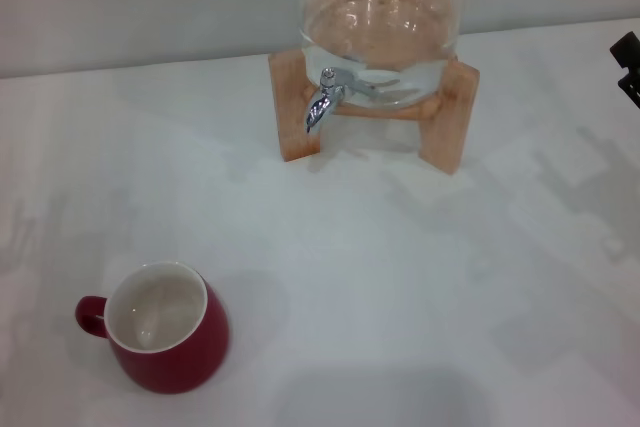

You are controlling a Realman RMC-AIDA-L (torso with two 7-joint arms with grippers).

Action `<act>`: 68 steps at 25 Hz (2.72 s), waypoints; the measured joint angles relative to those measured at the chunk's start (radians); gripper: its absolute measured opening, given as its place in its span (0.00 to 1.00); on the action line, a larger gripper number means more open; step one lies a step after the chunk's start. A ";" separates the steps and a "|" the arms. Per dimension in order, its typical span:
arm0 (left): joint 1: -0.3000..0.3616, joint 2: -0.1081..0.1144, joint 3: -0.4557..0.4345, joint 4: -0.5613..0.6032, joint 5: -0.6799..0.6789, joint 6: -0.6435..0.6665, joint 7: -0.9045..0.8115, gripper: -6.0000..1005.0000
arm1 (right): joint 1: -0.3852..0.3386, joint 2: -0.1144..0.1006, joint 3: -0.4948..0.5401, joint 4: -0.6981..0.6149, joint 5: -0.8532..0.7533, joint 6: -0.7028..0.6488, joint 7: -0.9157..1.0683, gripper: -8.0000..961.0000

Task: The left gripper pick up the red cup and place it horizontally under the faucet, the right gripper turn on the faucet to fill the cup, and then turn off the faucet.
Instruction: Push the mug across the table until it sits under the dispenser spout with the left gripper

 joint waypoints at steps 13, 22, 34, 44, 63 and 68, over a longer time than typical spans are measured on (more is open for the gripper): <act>0.002 0.000 0.011 0.000 0.000 0.000 -0.001 0.87 | -0.001 0.000 0.000 0.004 0.001 -0.005 0.002 0.89; 0.003 0.000 0.011 0.000 0.000 0.000 -0.002 0.87 | -0.001 0.000 0.001 0.010 -0.005 -0.022 -0.001 0.89; 0.011 0.000 0.063 -0.001 0.000 0.006 0.000 0.87 | 0.002 0.000 0.000 0.011 -0.006 -0.017 -0.072 0.88; 0.062 -0.001 0.088 0.014 -0.001 0.008 0.000 0.87 | 0.004 0.000 -0.011 0.007 -0.007 -0.022 -0.086 0.88; 0.174 -0.004 0.213 0.055 -0.006 0.011 -0.014 0.87 | -0.001 0.000 -0.059 0.011 -0.007 -0.063 -0.078 0.88; 0.198 -0.004 0.242 0.067 -0.008 0.011 -0.014 0.87 | -0.003 0.000 -0.063 0.022 -0.007 -0.069 -0.078 0.88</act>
